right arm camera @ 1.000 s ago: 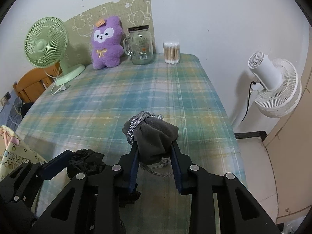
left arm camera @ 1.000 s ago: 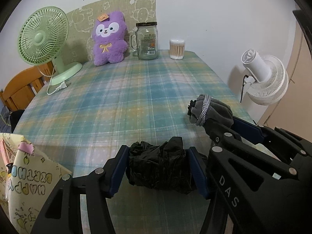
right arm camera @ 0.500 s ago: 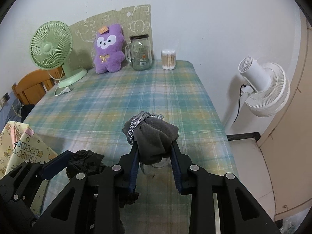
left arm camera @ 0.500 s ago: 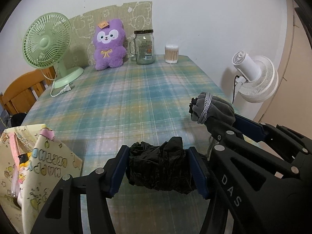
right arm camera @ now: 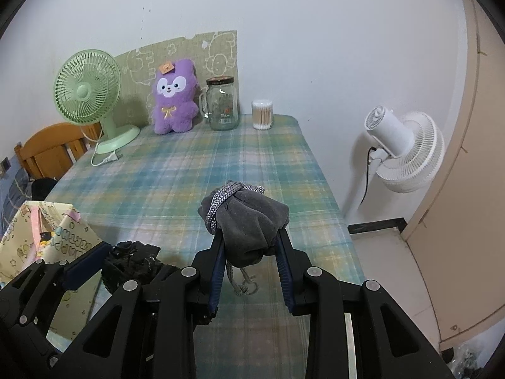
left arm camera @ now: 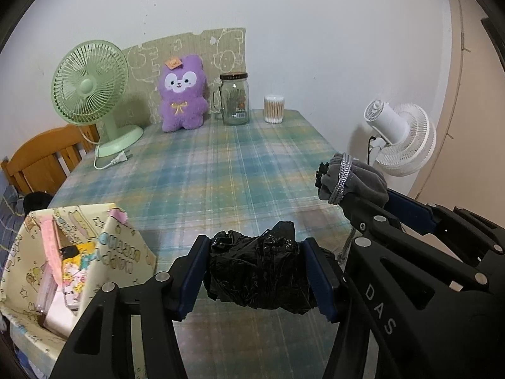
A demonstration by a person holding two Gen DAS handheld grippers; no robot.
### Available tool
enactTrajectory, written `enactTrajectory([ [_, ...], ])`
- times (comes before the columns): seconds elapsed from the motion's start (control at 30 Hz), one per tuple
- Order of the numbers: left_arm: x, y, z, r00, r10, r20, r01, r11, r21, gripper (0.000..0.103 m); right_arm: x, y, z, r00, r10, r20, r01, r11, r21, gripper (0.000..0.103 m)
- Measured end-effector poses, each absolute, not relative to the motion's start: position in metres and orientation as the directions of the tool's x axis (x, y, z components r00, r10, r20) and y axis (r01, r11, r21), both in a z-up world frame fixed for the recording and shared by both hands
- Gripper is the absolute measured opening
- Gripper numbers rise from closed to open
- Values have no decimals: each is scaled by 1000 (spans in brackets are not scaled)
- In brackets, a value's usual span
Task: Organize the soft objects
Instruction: 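Carry the black bag with left gripper while right gripper carries the grey cloth to the box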
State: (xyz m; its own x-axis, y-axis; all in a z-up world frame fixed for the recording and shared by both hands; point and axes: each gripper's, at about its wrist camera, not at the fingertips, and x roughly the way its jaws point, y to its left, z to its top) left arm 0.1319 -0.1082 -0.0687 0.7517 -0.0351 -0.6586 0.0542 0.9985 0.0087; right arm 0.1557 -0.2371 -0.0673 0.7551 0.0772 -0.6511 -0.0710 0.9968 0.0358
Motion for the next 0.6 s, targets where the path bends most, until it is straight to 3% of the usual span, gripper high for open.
enactTrajectory([
  [0.6, 88, -100, -21, 802, -76, -592, 120, 992, 35, 61, 103, -228, -14, 823, 47, -566, -30, 999, 39, 34],
])
